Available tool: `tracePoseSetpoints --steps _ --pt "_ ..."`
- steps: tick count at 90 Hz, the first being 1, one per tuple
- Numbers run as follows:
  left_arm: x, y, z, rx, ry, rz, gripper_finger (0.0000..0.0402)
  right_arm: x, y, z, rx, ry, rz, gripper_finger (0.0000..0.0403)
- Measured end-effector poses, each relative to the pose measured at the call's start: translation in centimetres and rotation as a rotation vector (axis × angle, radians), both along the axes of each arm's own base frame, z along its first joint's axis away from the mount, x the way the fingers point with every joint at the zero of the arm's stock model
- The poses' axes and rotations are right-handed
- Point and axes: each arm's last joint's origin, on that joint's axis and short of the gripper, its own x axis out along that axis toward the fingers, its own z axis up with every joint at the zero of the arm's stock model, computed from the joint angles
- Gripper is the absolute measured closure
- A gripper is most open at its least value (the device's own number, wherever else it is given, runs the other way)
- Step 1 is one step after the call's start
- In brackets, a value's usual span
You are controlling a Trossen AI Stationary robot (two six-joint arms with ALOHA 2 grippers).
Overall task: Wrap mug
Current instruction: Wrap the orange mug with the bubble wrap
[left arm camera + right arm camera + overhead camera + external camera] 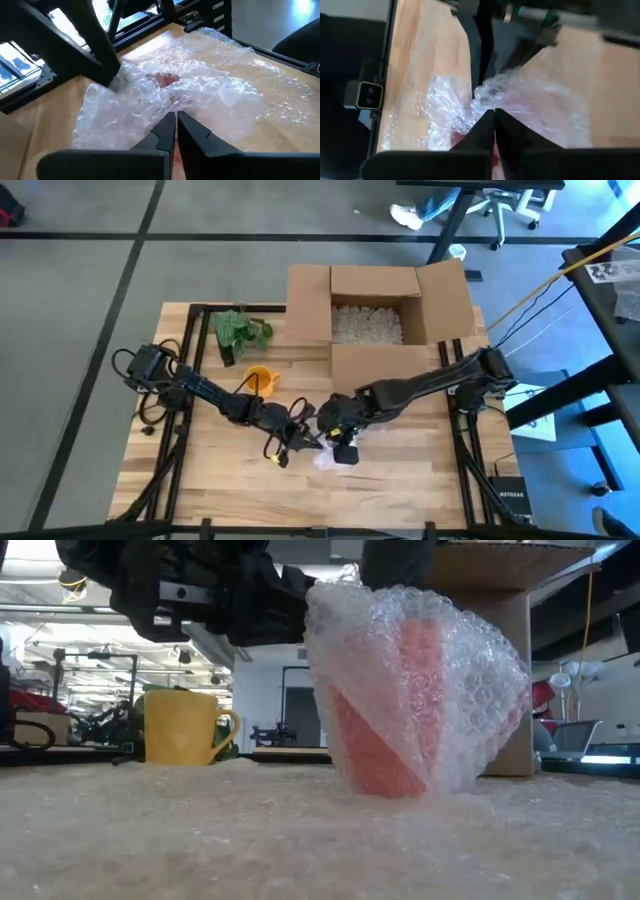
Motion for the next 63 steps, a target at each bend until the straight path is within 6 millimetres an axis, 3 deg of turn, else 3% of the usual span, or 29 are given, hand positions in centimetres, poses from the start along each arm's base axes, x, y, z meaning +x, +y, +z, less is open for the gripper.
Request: tracePoseSetpoints --steps 19,63 --pt "0.0 0.0 0.0 0.001 0.001 0.001 0.0401 0.1 0.2 0.6 -0.008 -0.062 0.012 0.0403" --pt "0.0 0.1 -0.1 0.0 0.011 0.003 0.0401 1.6 0.4 -0.9 -0.042 -0.102 0.054 0.0403"
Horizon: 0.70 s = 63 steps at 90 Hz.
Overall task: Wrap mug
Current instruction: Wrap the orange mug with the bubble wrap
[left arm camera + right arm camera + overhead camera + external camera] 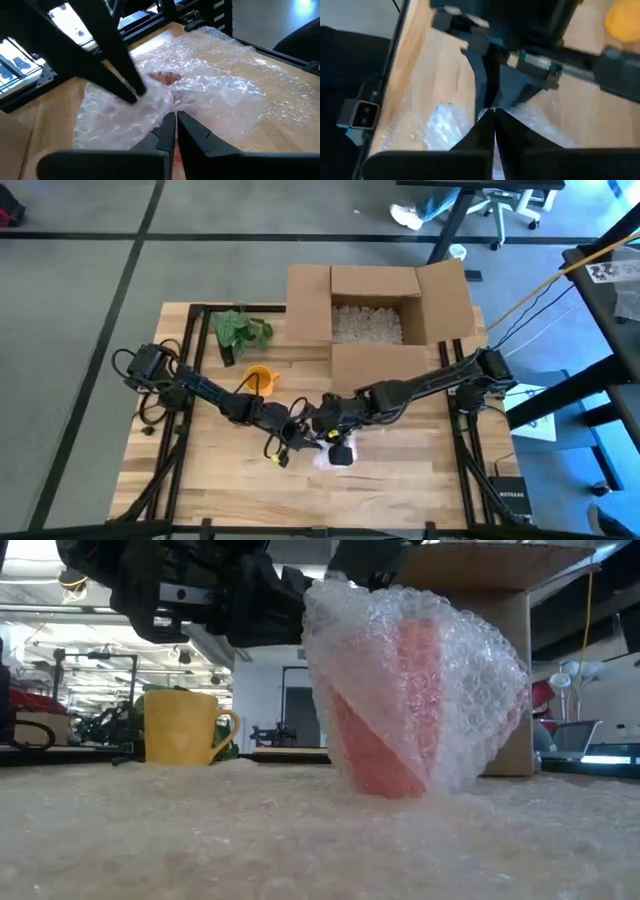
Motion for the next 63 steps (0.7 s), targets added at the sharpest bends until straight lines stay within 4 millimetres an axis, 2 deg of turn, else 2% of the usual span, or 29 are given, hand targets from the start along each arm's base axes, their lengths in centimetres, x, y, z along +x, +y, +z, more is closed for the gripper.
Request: tracePoseSetpoints --steps 23,43,63 --pt "-0.1 0.1 -0.2 0.0 0.025 -0.007 0.0401 0.1 -0.1 -0.3 0.015 0.018 0.027 0.0403" --pt "-0.1 0.0 -0.3 -0.004 0.037 -0.034 0.0401 -0.5 0.0 -0.6 0.066 0.103 0.078 0.0403" --pt "-0.1 0.0 -0.3 0.012 0.028 -0.041 0.0401 -0.4 0.3 -2.8 0.1 0.159 0.107 0.0403"
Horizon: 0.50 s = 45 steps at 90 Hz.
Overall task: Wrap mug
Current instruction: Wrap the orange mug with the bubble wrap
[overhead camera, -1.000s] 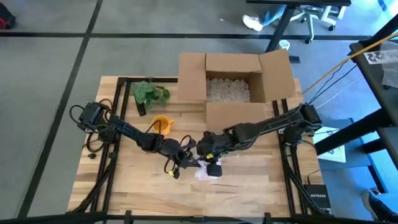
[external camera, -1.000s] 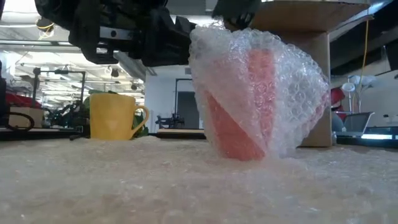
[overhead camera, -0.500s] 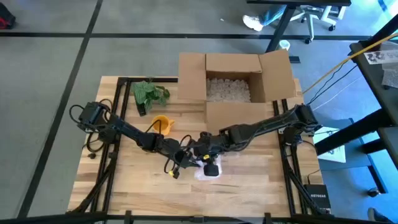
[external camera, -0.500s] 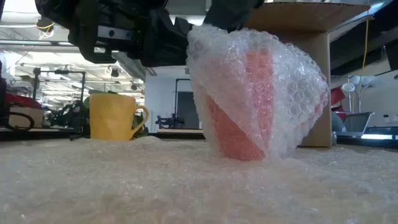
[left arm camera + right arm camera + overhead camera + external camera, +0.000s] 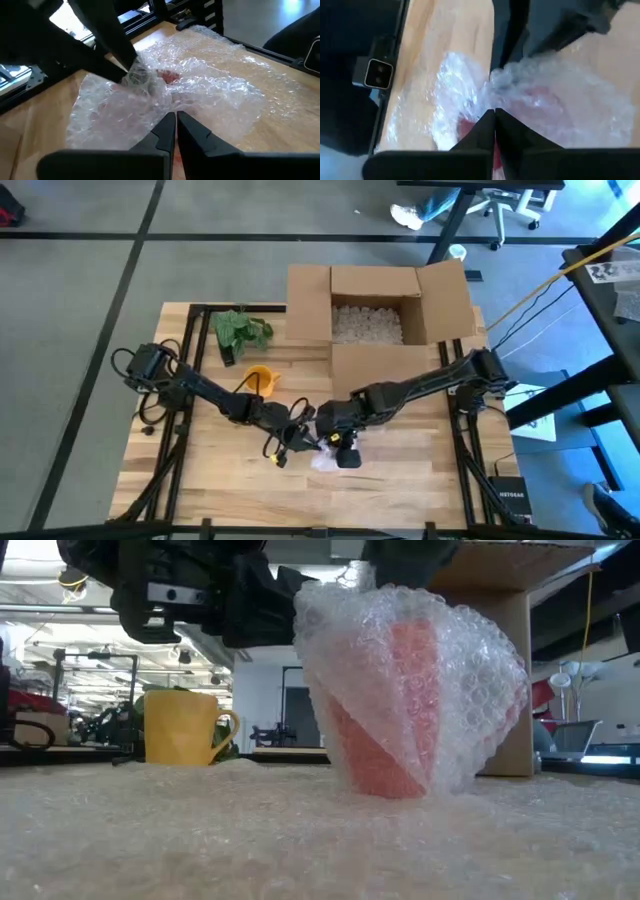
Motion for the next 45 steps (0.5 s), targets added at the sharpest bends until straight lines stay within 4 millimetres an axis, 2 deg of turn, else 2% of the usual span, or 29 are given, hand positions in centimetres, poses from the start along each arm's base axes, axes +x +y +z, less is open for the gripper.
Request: tracePoseSetpoints --steps 18,45 --pt "0.0 0.0 -0.1 -0.003 0.008 -0.004 0.0401 -0.7 -0.2 -3.4 0.021 0.012 -0.022 0.0403" --pt "-1.0 -0.8 1.4 -0.02 0.002 -0.069 0.0401 -1.8 -0.4 -6.2 0.054 0.003 -0.055 0.0403"
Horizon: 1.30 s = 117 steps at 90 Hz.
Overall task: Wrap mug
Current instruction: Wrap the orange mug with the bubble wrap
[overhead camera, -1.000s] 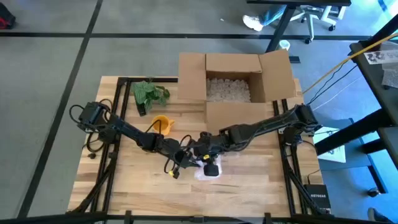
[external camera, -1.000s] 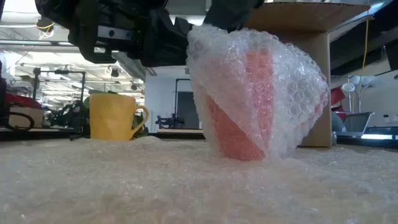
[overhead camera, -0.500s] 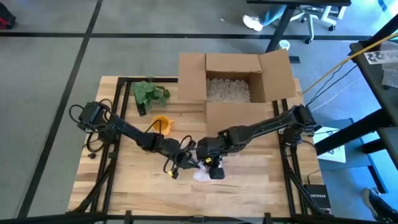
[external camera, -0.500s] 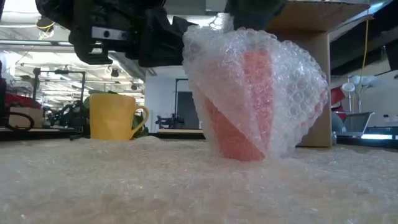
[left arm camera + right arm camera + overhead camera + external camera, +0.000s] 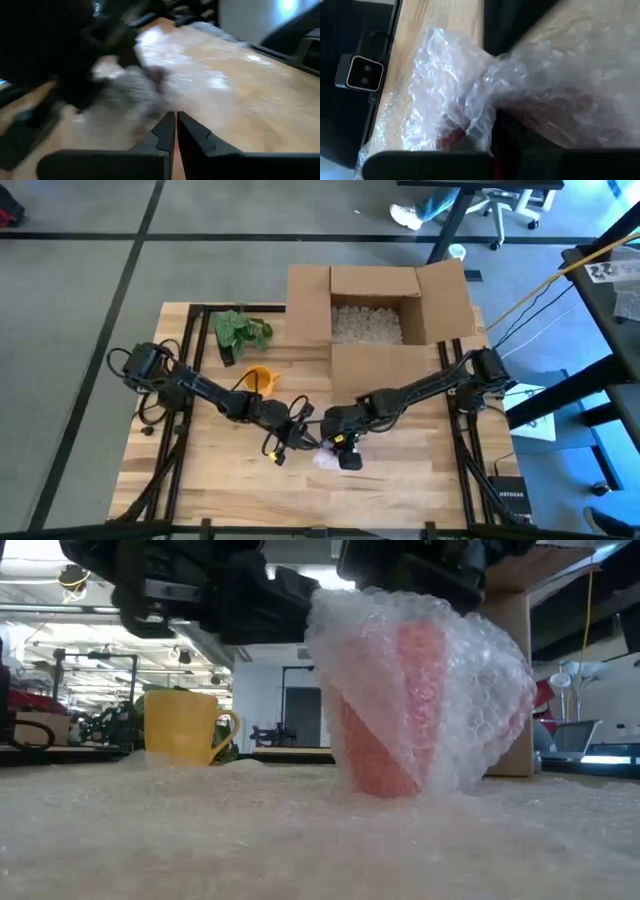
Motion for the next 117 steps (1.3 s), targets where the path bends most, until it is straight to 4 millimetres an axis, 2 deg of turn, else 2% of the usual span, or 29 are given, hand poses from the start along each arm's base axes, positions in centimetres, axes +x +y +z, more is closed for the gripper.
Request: tracePoseSetpoints --steps 13,22,42,71,94,117 --pt "-0.6 -0.7 1.6 0.024 -0.066 -0.013 0.0401 -0.1 0.0 -0.2 -0.001 0.006 -0.002 0.0403" --pt "-0.7 -0.5 1.3 0.111 -0.06 0.043 0.0401 0.0 0.0 -0.2 0.008 -0.007 0.001 0.0403" --pt "-0.2 2.1 0.7 0.206 0.003 0.167 0.0401 0.1 0.1 -0.2 0.015 -0.019 0.003 0.0403" --pt "0.0 4.5 0.3 0.249 0.06 0.256 0.0401 0.1 0.1 -0.2 0.016 -0.02 0.004 0.0403" --pt "0.2 3.2 1.2 0.132 -0.033 0.099 0.0401 0.2 0.1 -0.2 0.018 -0.027 0.005 0.0403" --pt "0.7 1.9 -0.1 0.098 -0.039 0.044 0.0401 0.2 0.1 -0.2 0.018 -0.029 0.005 0.0403"
